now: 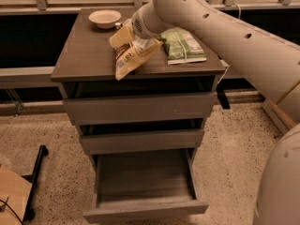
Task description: Pick brown chip bag from bottom drawer and place on counter
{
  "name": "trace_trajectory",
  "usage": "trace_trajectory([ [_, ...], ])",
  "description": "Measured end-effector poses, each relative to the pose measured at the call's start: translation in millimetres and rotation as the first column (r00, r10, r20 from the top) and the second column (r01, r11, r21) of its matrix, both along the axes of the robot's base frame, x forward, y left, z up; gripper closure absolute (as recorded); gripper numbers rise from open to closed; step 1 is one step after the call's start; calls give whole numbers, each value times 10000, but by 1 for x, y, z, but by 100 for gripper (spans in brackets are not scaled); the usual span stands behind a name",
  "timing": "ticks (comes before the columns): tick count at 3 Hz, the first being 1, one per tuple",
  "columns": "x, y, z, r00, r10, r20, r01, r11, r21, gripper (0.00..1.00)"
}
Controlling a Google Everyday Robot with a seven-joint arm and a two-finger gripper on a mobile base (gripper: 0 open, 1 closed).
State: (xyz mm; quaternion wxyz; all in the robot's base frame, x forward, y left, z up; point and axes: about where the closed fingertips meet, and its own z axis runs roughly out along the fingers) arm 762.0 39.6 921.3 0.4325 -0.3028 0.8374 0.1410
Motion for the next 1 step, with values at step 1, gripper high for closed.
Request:
trace_trajectory([
  [1,0,0,0,10000,2,-2,-2,10000,0,0],
])
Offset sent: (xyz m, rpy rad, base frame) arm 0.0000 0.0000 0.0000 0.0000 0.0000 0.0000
